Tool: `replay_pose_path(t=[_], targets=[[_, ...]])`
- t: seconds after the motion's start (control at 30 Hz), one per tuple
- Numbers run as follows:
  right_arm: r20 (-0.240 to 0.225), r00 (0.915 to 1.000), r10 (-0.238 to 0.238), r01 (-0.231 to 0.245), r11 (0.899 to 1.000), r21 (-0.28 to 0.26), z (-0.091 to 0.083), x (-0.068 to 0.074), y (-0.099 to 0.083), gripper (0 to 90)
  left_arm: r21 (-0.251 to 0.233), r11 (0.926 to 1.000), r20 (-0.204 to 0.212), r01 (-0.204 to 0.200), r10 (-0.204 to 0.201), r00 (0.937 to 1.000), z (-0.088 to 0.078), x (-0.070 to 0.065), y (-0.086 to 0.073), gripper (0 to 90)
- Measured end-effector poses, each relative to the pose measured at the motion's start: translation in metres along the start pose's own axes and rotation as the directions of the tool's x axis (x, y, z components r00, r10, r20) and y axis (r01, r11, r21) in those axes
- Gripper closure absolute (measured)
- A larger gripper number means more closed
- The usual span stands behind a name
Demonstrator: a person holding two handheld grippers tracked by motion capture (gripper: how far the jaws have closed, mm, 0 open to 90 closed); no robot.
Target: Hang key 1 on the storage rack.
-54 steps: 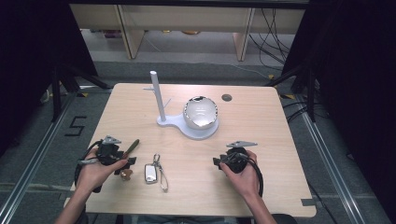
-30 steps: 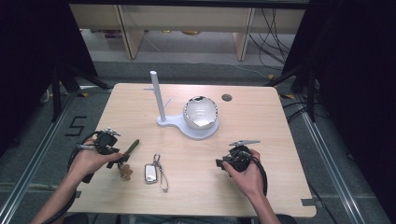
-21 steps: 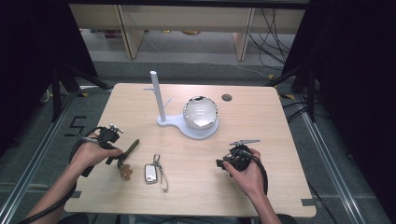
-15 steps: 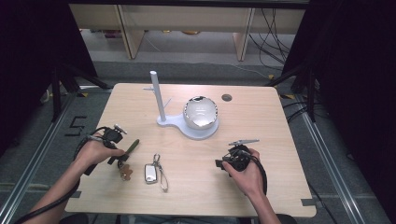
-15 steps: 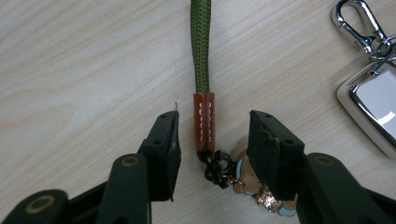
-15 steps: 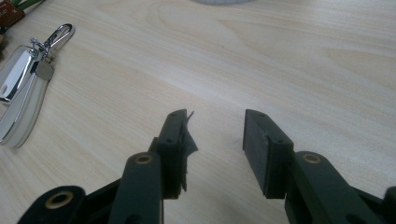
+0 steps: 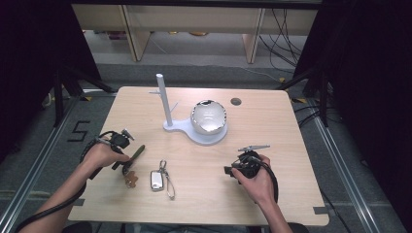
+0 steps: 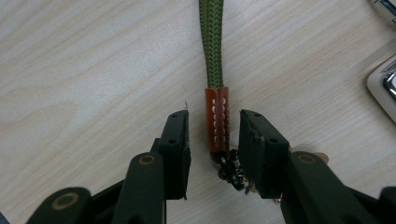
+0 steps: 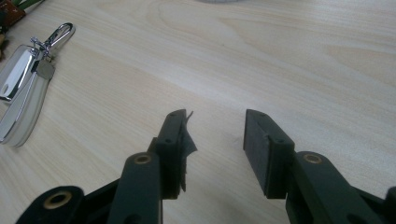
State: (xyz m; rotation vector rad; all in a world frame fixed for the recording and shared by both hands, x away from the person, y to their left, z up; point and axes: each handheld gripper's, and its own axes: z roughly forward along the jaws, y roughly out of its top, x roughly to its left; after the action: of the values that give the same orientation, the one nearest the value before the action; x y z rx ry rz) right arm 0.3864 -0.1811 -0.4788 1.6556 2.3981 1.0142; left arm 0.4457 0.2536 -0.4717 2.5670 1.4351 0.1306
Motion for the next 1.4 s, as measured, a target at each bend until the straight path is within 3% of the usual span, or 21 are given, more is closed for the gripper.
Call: replay_pose_path(t=[0.07,0.13,0.23,0.27,0.33,0.43,0.47,0.53,0.57,0.63,0.67,0.83,0.87,0.97,1.17,1.2,1.27,1.3,1.33,1.37,1.4], targets=[[-0.01,0.9999,-0.007,0.007,1.0,-0.024,0.001,0.0,-0.001,60.1,0.001,1.0,-0.005,0.006,-0.006,1.0,0.001,0.0,0.0,65.8],[-0.015,0.9998,0.013,-0.014,1.0,-0.015,0.001,0.002,-0.001,60.1,0.011,0.9999,-0.002,-0.006,0.006,1.0,0.001,0.0,0.001,68.3],[-0.008,0.9999,-0.009,0.009,1.0,0.004,0.002,0.0,0.0,60.1,0.019,0.9998,-0.004,0.004,-0.004,1.0,0.003,0.0,0.002,71.3],[-0.021,0.9997,0.015,-0.015,1.0,0.01,0.001,0.003,0.0,60.1,0.026,0.9996,-0.008,-0.004,0.004,1.0,0.004,0.001,0.002,72.2],[-0.01,0.9999,-0.008,0.008,1.0,-0.017,0.002,0.001,0.0,60.1,0.024,0.9997,-0.007,-0.004,0.004,1.0,0.004,0.001,0.002,74.8],[0.002,1.0,-0.007,0.007,1.0,0.006,0.002,0.001,0.0,60.1,0.02,0.9996,-0.004,-0.021,0.021,0.9998,0.001,0.001,0.001,77.0],[-0.009,1.0,-0.003,0.002,1.0,-0.027,0.003,0.002,-0.001,60.0,0.018,0.9997,-0.001,-0.019,0.019,0.9998,0.0,0.001,0.001,77.7],[-0.016,0.9999,0.004,-0.004,1.0,-0.013,0.002,0.003,-0.001,60.0,0.0,0.9997,-0.003,-0.023,0.023,0.9997,-0.001,0.0,-0.001,78.7],[-0.027,0.9981,0.056,-0.056,0.998,0.004,0.002,0.007,-0.001,60.0,-0.02,0.9997,-0.003,-0.017,0.017,0.9998,0.0,0.0,-0.002,78.8],[-0.026,0.998,0.058,-0.057,0.998,0.004,0.002,0.007,-0.001,60.0,-0.032,0.9994,-0.009,-0.015,0.015,0.9998,0.0,0.0,-0.004,79.1],[-0.013,0.9999,-0.01,0.01,1.0,-0.022,0.003,0.002,-0.001,59.9,-0.039,0.9991,-0.007,-0.018,0.018,0.9998,-0.001,0.0,-0.005,79.2],[-0.021,0.9995,0.024,-0.024,1.0,-0.007,0.003,0.005,-0.002,59.8,-0.105,0.9943,0.005,0.015,-0.014,0.9999,-0.004,-0.002,-0.011,79.5],[-0.024,0.9995,0.021,-0.021,1.0,-0.007,0.003,0.005,-0.002,59.7,-0.112,0.9932,-0.006,-0.031,0.031,0.9995,-0.006,0.001,-0.011,79.5],[-0.02,0.9996,0.02,-0.02,1.0,-0.008,0.004,0.005,-0.002,59.6,-0.144,0.9895,0.003,-0.01,0.011,0.9999,-0.009,0.0,-0.014,79.5],[-0.015,0.9999,0.004,-0.004,1.0,-0.017,0.003,0.004,-0.002,59.6,-0.215,0.9765,-0.002,-0.015,0.015,0.9999,-0.017,0.002,-0.019,79.5],[-0.018,0.9995,0.027,-0.027,1.0,-0.01,0.003,0.006,-0.002,59.6,-0.225,0.9743,0.001,-0.016,0.017,0.9999,-0.019,0.003,-0.019,79.4],[-0.015,0.9997,0.017,-0.017,1.0,0.001,0.003,0.005,-0.002,59.6,-0.258,0.9661,-0.003,-0.012,0.012,0.9999,-0.022,0.002,-0.02,79.5],[-0.003,1.0,-0.001,0.001,1.0,0.002,0.003,0.004,-0.002,59.7,-0.291,0.9565,-0.012,-0.013,0.01,0.9999,-0.022,0.002,-0.021,79.4],[-0.024,0.9991,0.034,-0.034,0.999,0.006,0.002,0.007,-0.003,59.6,-0.306,0.952,-0.013,-0.014,0.01,0.9999,-0.023,0.002,-0.022,79.4],[0.003,0.9999,-0.014,0.014,1.0,-0.01,0.004,0.003,-0.002,59.7,-0.325,0.9456,-0.014,-0.003,-0.001,0.9999,-0.024,0.001,-0.022,79.5],[0.006,0.9999,-0.014,0.014,1.0,-0.009,0.004,0.003,-0.002,59.7,-0.326,0.9453,-0.018,-0.008,0.002,0.9998,-0.027,0.002,-0.022,79.5]])
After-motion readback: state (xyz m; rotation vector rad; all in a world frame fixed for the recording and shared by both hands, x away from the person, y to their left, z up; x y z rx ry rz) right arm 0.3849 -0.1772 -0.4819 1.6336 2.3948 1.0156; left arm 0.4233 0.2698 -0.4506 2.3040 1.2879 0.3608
